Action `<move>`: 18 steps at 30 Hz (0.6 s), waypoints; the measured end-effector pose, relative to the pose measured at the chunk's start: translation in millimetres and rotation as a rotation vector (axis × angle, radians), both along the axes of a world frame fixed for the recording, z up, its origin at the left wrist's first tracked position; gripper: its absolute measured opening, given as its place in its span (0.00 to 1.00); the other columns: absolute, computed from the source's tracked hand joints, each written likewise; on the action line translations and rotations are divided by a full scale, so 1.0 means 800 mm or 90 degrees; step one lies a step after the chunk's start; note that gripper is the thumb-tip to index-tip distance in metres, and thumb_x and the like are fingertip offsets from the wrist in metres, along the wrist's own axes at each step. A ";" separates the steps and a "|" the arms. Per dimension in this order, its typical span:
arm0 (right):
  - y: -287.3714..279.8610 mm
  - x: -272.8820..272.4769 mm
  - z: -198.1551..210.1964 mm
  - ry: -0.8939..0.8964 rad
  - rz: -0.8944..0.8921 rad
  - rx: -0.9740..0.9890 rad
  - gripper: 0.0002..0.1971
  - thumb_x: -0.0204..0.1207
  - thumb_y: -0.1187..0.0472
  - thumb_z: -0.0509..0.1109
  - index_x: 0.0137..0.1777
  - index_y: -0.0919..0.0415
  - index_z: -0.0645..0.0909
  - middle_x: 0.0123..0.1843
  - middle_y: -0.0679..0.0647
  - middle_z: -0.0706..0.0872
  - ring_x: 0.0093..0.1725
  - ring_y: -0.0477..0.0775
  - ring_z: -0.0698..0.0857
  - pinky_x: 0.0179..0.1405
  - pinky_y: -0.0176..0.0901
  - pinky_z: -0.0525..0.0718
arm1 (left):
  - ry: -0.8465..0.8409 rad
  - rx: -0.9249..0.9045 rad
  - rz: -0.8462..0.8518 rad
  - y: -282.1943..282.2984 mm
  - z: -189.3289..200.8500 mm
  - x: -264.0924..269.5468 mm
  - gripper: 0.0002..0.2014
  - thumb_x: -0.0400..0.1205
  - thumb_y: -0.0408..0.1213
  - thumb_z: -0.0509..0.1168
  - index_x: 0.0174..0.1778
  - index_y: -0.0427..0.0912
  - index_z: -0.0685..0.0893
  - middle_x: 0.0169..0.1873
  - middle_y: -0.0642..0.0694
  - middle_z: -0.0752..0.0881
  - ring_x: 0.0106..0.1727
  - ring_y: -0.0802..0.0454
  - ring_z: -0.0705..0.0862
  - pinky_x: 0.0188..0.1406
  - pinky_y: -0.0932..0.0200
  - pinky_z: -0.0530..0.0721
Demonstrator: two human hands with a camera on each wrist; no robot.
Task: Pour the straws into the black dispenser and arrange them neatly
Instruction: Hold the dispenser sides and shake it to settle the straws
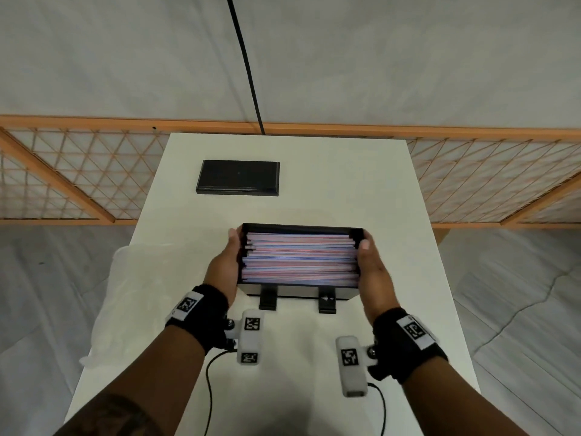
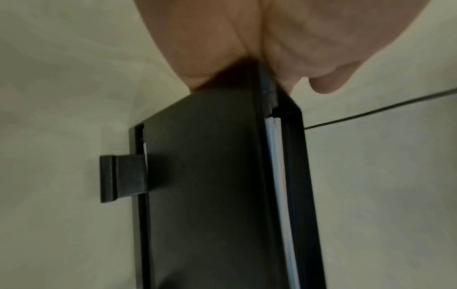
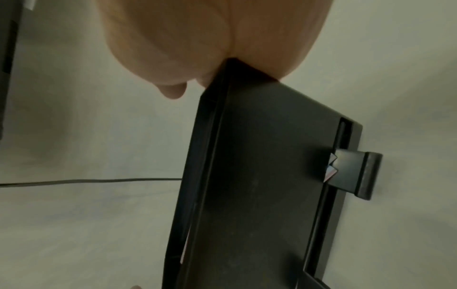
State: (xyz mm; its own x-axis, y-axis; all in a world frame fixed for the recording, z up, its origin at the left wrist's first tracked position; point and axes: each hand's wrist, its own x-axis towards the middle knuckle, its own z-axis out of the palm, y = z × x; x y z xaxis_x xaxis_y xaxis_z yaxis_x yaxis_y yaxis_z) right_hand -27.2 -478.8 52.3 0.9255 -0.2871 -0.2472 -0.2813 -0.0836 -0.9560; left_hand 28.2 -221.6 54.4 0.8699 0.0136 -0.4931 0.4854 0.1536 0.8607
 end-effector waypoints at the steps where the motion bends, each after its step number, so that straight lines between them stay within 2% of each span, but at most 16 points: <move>1: 0.008 0.002 0.002 -0.010 0.005 0.028 0.29 0.83 0.29 0.52 0.78 0.39 0.75 0.73 0.42 0.84 0.73 0.45 0.81 0.78 0.53 0.75 | -0.009 -0.013 0.021 0.002 0.001 0.001 0.29 0.84 0.67 0.53 0.69 0.55 0.86 0.62 0.47 0.90 0.65 0.48 0.87 0.75 0.43 0.77; 3: 0.012 0.006 0.005 -0.013 -0.009 0.099 0.23 0.87 0.35 0.52 0.73 0.38 0.80 0.68 0.42 0.87 0.68 0.46 0.84 0.76 0.57 0.78 | -0.021 -0.039 0.038 -0.003 0.007 0.000 0.30 0.84 0.66 0.52 0.71 0.53 0.85 0.64 0.47 0.88 0.67 0.48 0.86 0.75 0.44 0.76; 5: 0.007 0.008 0.008 -0.021 -0.057 0.149 0.27 0.82 0.29 0.56 0.73 0.40 0.81 0.68 0.44 0.88 0.69 0.49 0.85 0.77 0.62 0.76 | -0.019 -0.057 0.012 -0.010 0.010 -0.003 0.30 0.82 0.66 0.53 0.71 0.53 0.83 0.65 0.47 0.88 0.66 0.50 0.86 0.71 0.49 0.79; 7: -0.002 0.005 0.006 -0.033 -0.057 0.141 0.32 0.79 0.26 0.57 0.77 0.41 0.78 0.72 0.45 0.86 0.73 0.48 0.82 0.80 0.58 0.74 | 0.008 -0.064 0.010 -0.017 0.010 -0.004 0.27 0.81 0.65 0.55 0.65 0.53 0.87 0.63 0.46 0.89 0.62 0.50 0.88 0.65 0.52 0.82; 9: -0.005 0.000 0.004 -0.041 -0.029 0.135 0.29 0.85 0.33 0.54 0.79 0.45 0.75 0.74 0.46 0.84 0.75 0.47 0.81 0.81 0.57 0.73 | 0.009 -0.058 0.008 -0.020 0.012 -0.005 0.23 0.86 0.60 0.55 0.59 0.51 0.89 0.58 0.45 0.91 0.57 0.50 0.90 0.60 0.53 0.84; 13: -0.008 -0.001 -0.003 -0.056 -0.061 0.139 0.25 0.88 0.36 0.52 0.76 0.44 0.79 0.72 0.47 0.86 0.73 0.48 0.82 0.80 0.60 0.73 | 0.035 -0.068 0.000 -0.022 0.010 -0.005 0.24 0.88 0.58 0.54 0.62 0.46 0.88 0.58 0.42 0.91 0.61 0.44 0.89 0.63 0.50 0.84; 15: -0.006 -0.005 -0.004 -0.050 -0.041 0.137 0.25 0.89 0.38 0.51 0.78 0.43 0.77 0.73 0.46 0.84 0.74 0.47 0.81 0.81 0.59 0.72 | 0.034 -0.070 0.003 -0.022 0.009 -0.002 0.25 0.89 0.58 0.53 0.62 0.45 0.88 0.59 0.40 0.90 0.62 0.42 0.88 0.61 0.51 0.84; 18: -0.005 -0.005 -0.005 -0.040 -0.039 0.122 0.26 0.87 0.34 0.51 0.79 0.39 0.74 0.74 0.42 0.83 0.74 0.43 0.80 0.81 0.54 0.73 | 0.031 -0.060 0.013 -0.020 0.007 0.001 0.26 0.89 0.58 0.53 0.67 0.45 0.86 0.61 0.41 0.90 0.64 0.43 0.88 0.67 0.48 0.82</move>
State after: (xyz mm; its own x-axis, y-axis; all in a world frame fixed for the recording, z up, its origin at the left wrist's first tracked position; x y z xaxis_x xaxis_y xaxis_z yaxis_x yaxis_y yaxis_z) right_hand -31.3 -482.7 48.5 0.9228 -0.2969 -0.2456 -0.2202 0.1170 -0.9684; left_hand 28.8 -237.3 60.0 0.8447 -0.0175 -0.5349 0.5226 0.2427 0.8173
